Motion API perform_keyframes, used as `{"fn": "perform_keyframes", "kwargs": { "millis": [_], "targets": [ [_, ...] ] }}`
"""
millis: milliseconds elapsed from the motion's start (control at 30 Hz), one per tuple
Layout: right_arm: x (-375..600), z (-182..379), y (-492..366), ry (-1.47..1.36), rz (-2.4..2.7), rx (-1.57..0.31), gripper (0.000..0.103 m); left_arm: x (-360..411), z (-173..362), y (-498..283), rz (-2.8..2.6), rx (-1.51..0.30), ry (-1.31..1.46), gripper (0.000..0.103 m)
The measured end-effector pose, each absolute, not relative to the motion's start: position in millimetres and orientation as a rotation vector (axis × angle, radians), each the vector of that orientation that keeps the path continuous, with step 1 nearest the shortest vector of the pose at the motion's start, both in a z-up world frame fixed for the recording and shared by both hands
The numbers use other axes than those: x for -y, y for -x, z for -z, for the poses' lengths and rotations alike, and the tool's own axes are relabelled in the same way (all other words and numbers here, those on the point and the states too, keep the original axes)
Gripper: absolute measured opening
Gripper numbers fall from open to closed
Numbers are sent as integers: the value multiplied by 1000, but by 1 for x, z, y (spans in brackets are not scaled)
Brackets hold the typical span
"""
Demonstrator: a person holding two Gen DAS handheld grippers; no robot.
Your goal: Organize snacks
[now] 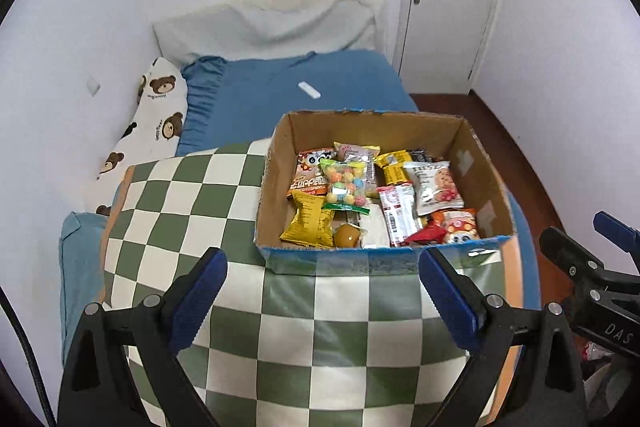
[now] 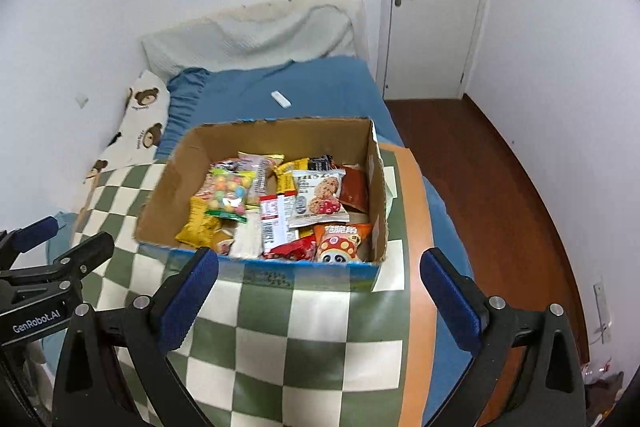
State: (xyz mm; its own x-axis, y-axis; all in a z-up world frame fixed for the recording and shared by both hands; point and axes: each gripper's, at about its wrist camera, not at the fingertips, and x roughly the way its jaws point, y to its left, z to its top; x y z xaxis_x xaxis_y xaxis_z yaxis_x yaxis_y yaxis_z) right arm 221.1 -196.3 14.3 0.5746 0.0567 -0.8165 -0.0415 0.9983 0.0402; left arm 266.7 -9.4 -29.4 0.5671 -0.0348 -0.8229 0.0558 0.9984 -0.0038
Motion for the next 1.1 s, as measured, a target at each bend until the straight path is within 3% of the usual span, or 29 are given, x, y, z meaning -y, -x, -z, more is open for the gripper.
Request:
{"fn": "perform_keyframes", "kwargs": {
  "millis": [533,667,1100],
  "targets": [
    [196,-93,-123,-31,-82,-820,103,2,-34,-177,94,-824,3,98],
    [196,-106,-111,-30,-81,-795,103,2,-42,-168,93,-789,-4,103],
    [201,-104,-118,-33,-58,-788,103,7,-31,-184,89,-798,-14,103]
  ]
}}
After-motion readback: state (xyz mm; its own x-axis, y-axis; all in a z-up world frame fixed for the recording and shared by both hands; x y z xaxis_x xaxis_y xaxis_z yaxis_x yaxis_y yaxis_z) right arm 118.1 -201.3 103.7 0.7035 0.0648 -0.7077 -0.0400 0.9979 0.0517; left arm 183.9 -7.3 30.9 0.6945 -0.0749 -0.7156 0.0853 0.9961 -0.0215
